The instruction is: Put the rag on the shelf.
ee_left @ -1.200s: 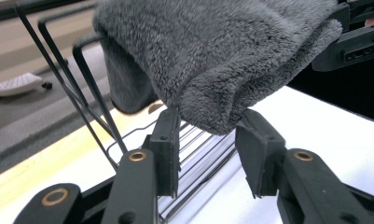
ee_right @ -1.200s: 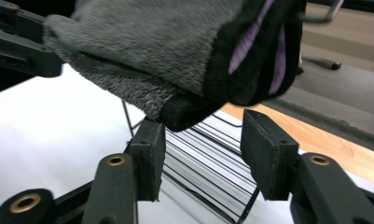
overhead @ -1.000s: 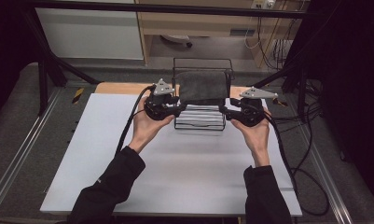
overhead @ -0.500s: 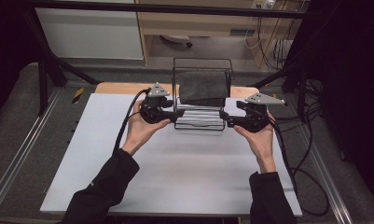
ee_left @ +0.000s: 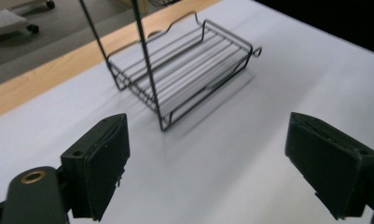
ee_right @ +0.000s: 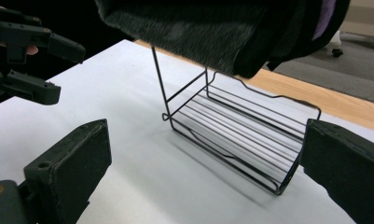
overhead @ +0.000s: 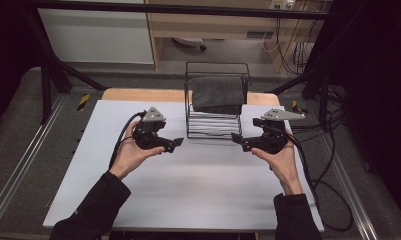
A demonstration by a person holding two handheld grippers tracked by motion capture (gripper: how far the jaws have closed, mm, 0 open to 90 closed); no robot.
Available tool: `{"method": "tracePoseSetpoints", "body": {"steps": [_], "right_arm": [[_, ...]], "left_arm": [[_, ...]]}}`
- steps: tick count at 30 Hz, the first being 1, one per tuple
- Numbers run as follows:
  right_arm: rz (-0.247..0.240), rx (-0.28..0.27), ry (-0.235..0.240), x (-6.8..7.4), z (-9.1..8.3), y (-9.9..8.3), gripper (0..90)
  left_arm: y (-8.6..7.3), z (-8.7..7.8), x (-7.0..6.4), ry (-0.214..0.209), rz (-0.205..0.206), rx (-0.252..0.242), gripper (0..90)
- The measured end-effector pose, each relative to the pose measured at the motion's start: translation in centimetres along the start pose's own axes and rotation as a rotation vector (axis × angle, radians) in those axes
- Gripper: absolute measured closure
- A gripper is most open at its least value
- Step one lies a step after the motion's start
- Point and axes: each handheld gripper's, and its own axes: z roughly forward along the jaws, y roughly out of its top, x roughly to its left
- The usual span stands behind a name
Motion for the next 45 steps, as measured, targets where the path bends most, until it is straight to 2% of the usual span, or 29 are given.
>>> {"method": "tracePoseSetpoints", "body": {"steps": [3,8,12,18,24,28,35,37,41,45], "right_arm": [[0.002,0.013,0.029,0.2,0.3,-0.9,0.9],[-0.001,0.038,0.052,0.5,1.0,-2.9,0.8],[0.009,0.055,0.08,0.5,1.7,-4.8,0.8],[0.032,0.097,0.112,0.2,2.6,-8.6,0.8],[0.043,0.126,0.135,-0.4,2.5,-11.3,0.8],[0.041,0.146,0.136,-1.0,2.1,-13.0,0.9],[0.044,0.18,0.116,-2.2,1.2,-14.8,0.8],[0.05,0.187,0.109,-2.4,0.8,-15.2,0.8],[0.045,0.186,0.128,-2.7,0.1,-15.9,0.8],[0.038,0.196,0.118,-2.8,-0.1,-16.3,0.9]], "left_arm": [[-1.9,-0.5,0.3,0.009,-0.01,0.007,7.8],[-5.0,-1.2,0.9,0.012,-0.028,0.011,5.5],[-7.6,-1.7,1.3,0.016,-0.063,0.015,5.6],[-10.9,-2.3,1.6,0.026,-0.068,0.013,6.4],[-13.3,-2.9,2.3,0.018,-0.064,0.015,8.6],[-14.8,-3.2,2.6,0.019,-0.07,0.03,9.0],[-16.9,-4.1,3.4,0.037,-0.083,0.038,9.0],[-17.2,-4.3,3.7,0.04,-0.083,0.036,8.8],[-17.8,-4.6,3.8,0.049,-0.09,0.039,8.6],[-18.2,-4.8,3.8,0.051,-0.081,0.044,8.6]]}}
